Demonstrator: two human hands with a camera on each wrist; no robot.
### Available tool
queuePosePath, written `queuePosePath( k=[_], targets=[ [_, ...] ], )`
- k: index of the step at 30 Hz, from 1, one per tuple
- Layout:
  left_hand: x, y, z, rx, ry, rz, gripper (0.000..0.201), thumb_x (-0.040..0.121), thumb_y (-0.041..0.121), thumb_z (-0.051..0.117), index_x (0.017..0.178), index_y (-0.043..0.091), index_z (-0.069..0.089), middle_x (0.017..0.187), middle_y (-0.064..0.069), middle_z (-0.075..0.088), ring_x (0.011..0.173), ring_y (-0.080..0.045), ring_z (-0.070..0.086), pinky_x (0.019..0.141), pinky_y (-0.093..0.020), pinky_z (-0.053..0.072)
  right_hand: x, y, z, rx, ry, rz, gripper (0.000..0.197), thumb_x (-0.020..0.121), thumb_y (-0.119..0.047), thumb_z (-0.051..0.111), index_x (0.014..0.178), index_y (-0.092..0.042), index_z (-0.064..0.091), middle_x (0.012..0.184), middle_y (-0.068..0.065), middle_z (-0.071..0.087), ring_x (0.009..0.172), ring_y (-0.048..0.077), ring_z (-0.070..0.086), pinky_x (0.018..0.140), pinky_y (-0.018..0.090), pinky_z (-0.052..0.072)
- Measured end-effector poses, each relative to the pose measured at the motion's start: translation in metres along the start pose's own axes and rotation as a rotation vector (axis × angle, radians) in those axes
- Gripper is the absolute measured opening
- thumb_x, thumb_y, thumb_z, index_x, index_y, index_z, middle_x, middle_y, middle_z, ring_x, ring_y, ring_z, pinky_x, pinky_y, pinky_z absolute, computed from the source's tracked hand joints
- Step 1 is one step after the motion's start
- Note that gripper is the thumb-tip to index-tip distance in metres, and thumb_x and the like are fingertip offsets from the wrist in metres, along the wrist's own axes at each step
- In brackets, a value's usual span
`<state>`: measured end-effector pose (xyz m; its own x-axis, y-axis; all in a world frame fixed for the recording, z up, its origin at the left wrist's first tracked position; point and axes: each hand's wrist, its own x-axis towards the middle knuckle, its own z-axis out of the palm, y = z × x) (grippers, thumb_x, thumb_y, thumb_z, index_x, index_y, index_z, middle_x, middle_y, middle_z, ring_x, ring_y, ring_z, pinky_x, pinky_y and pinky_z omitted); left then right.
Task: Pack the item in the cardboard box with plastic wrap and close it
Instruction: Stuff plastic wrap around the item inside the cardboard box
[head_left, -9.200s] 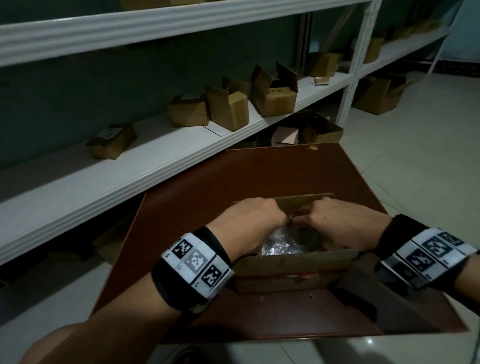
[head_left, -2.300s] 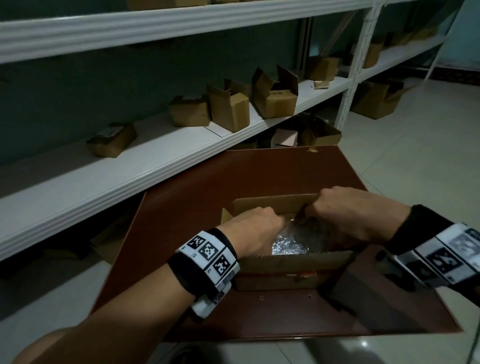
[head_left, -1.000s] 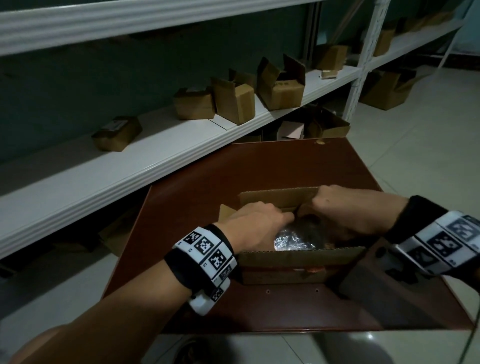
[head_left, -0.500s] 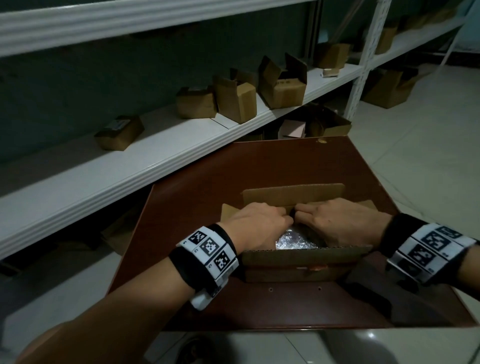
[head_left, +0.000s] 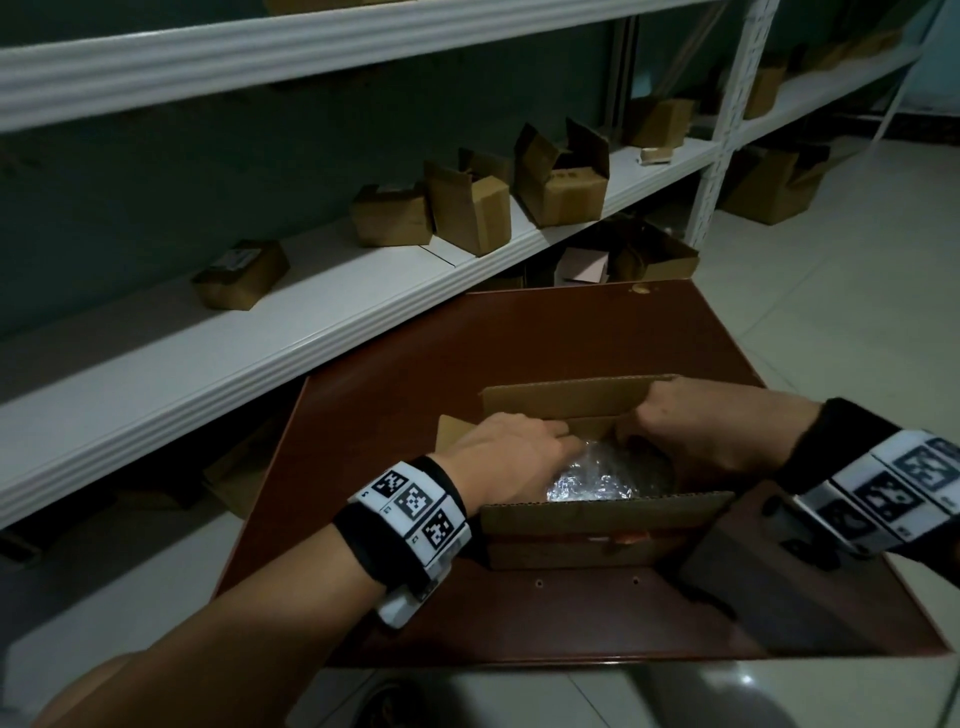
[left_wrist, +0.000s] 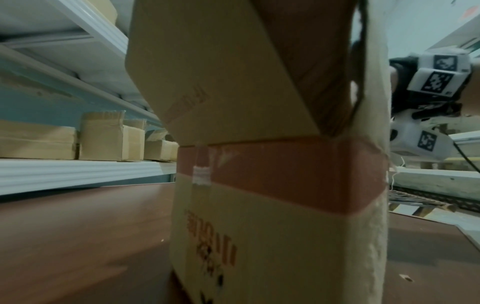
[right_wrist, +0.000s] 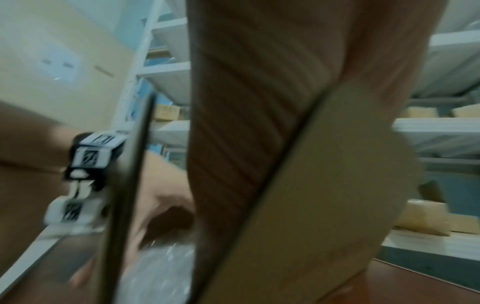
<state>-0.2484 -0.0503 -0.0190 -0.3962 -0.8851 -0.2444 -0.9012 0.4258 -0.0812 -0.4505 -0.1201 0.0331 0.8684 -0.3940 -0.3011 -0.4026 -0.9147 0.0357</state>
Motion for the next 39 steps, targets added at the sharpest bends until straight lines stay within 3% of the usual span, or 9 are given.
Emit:
queuePosePath(
  k=[4, 8, 10, 16, 23, 27, 29, 32, 39],
  targets=[
    [0.000, -0.001, 0.003, -0.035, 0.014, 0.000, 0.056, 0.098, 0.043, 0.062, 0.149, 0.025, 0.048, 0.127, 0.002, 0.058, 0.105, -0.028, 0.065, 0.081, -0.040, 0.052, 0.005, -0.005, 0.004, -0.043, -0.065, 0.050, 0.009, 0.093, -0.030, 0.060, 0.100, -0.027, 0.065, 0.088, -0.012, 0.059, 0.077, 0.007, 0.060, 0.067, 0.018, 0.046],
    [-0.001, -0.003, 0.005, -0.037, 0.024, 0.005, 0.067, 0.094, 0.059, 0.060, 0.150, 0.025, 0.047, 0.127, 0.003, 0.057, 0.105, -0.026, 0.064, 0.077, -0.034, 0.047, 0.011, -0.017, 0.004, -0.088, -0.120, 0.068, 0.016, 0.099, -0.018, 0.051, 0.105, -0.013, 0.065, 0.096, 0.000, 0.063, 0.091, 0.019, 0.067, 0.071, 0.021, 0.043],
    [-0.003, -0.003, 0.007, -0.045, 0.047, 0.015, 0.068, 0.093, 0.063, 0.058, 0.148, 0.026, 0.048, 0.125, 0.004, 0.058, 0.104, -0.024, 0.064, 0.079, -0.035, 0.051, 0.017, -0.021, 0.007, -0.094, -0.125, 0.050, 0.017, 0.101, -0.018, 0.050, 0.106, -0.012, 0.065, 0.100, 0.003, 0.066, 0.085, 0.019, 0.065, 0.069, 0.021, 0.042],
    [-0.005, -0.005, 0.010, -0.069, 0.095, 0.025, 0.069, 0.093, 0.065, 0.057, 0.150, 0.027, 0.047, 0.117, 0.005, 0.058, 0.101, -0.022, 0.063, 0.075, -0.035, 0.050, 0.016, -0.017, 0.006, -0.052, -0.123, 0.004, 0.009, 0.097, -0.015, 0.052, 0.094, -0.016, 0.060, 0.084, -0.006, 0.052, 0.076, 0.014, 0.054, 0.068, 0.025, 0.044],
    [-0.003, -0.007, 0.010, -0.098, 0.105, 0.020, 0.070, 0.092, 0.065, 0.059, 0.151, 0.030, 0.045, 0.124, 0.005, 0.060, 0.106, -0.022, 0.063, 0.084, -0.040, 0.054, 0.018, -0.012, -0.006, 0.008, -0.262, 0.025, 0.018, 0.093, -0.015, 0.061, 0.110, -0.015, 0.062, 0.107, 0.002, 0.066, 0.095, 0.019, 0.063, 0.075, 0.022, 0.045],
    [-0.003, -0.008, 0.013, -0.095, 0.119, 0.015, 0.067, 0.094, 0.061, 0.059, 0.152, 0.030, 0.045, 0.125, 0.007, 0.060, 0.106, -0.023, 0.065, 0.085, -0.042, 0.055, 0.012, -0.004, -0.012, 0.120, -0.389, 0.080, 0.028, 0.087, -0.005, 0.064, 0.101, -0.028, 0.059, 0.087, -0.011, 0.060, 0.077, 0.008, 0.058, 0.057, 0.011, 0.042],
    [-0.003, -0.008, 0.015, -0.098, 0.123, 0.017, 0.068, 0.094, 0.063, 0.058, 0.151, 0.029, 0.046, 0.125, 0.007, 0.060, 0.105, -0.023, 0.065, 0.085, -0.042, 0.055, 0.008, -0.001, -0.013, 0.138, -0.399, 0.059, 0.037, 0.086, -0.003, 0.063, 0.116, -0.025, 0.062, 0.102, -0.006, 0.067, 0.089, 0.012, 0.062, 0.069, 0.018, 0.051],
    [-0.003, -0.008, 0.015, -0.098, 0.128, 0.017, 0.066, 0.094, 0.060, 0.060, 0.150, 0.027, 0.048, 0.124, 0.007, 0.061, 0.104, -0.023, 0.065, 0.083, -0.040, 0.055, 0.008, 0.001, -0.010, 0.127, -0.405, 0.036, 0.034, 0.086, -0.004, 0.062, 0.111, -0.027, 0.062, 0.105, -0.005, 0.069, 0.098, 0.017, 0.065, 0.086, 0.036, 0.055],
    [-0.003, -0.007, 0.013, -0.105, 0.115, 0.020, 0.067, 0.094, 0.061, 0.059, 0.152, 0.029, 0.046, 0.125, 0.006, 0.060, 0.106, -0.022, 0.064, 0.086, -0.042, 0.055, 0.020, -0.003, 0.002, 0.108, -0.348, 0.131, 0.034, 0.093, -0.011, 0.061, 0.125, -0.023, 0.056, 0.105, -0.005, 0.062, 0.093, 0.012, 0.058, 0.082, 0.029, 0.052]
  ],
)
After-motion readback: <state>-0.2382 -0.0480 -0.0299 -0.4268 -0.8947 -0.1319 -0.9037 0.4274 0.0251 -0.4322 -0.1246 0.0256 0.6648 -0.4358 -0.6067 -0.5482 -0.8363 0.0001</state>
